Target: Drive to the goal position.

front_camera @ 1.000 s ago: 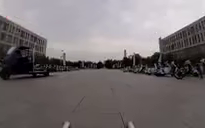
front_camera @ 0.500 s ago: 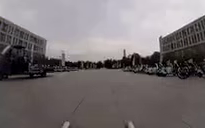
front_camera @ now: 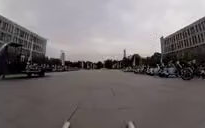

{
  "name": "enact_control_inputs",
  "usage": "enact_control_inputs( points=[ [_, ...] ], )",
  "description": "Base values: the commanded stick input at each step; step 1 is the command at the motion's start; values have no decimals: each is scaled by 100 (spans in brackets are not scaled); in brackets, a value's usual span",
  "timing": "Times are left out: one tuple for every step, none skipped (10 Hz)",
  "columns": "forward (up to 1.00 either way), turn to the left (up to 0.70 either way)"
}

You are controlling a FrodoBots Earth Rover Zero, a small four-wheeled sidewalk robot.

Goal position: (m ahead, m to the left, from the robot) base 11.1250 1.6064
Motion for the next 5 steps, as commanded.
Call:
enact_control_inputs(
  points=[
    [60,0],
    [60,0],
    [60,0],
    [60,0],
    [60,0]
  ],
)
